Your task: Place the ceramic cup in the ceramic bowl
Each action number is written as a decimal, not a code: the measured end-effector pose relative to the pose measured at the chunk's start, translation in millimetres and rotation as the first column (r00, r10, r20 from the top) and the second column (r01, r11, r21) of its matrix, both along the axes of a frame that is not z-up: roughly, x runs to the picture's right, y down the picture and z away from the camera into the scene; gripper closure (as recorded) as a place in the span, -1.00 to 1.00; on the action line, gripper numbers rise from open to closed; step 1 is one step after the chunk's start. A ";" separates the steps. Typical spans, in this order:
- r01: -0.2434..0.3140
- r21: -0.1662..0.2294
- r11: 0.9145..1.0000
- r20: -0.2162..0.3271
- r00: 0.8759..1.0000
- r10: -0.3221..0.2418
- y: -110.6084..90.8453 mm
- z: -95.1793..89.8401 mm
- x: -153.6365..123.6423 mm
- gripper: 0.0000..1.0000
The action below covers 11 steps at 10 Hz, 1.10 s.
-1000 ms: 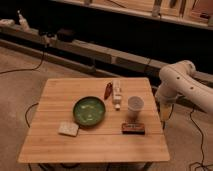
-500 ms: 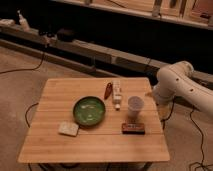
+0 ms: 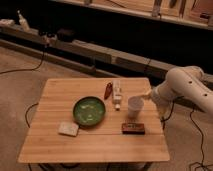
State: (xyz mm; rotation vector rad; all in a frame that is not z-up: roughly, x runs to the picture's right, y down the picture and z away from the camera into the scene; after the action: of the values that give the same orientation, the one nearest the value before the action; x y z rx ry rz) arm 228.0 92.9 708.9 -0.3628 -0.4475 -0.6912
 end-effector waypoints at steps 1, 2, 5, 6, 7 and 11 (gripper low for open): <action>0.014 0.013 1.000 0.025 1.000 -0.014 -1.2 -2.2 -2.3 -0.60; 0.029 0.012 1.000 0.026 0.999 -0.029 0.5 -1.9 0.4 -0.60; 0.085 -0.086 0.993 -0.055 0.994 -0.089 19.1 22.6 18.3 -0.60; 0.089 -0.115 0.989 -0.071 0.993 -0.098 23.1 33.0 21.8 -0.60; 0.091 -0.131 0.987 -0.077 0.992 -0.101 24.1 42.2 22.2 -0.60; 0.103 -0.150 0.983 -0.053 0.992 -0.112 18.2 77.5 8.9 -0.60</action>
State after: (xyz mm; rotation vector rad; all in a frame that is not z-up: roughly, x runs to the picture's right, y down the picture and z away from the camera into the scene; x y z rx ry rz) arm 236.9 111.1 786.4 -0.5491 -0.4243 -0.7518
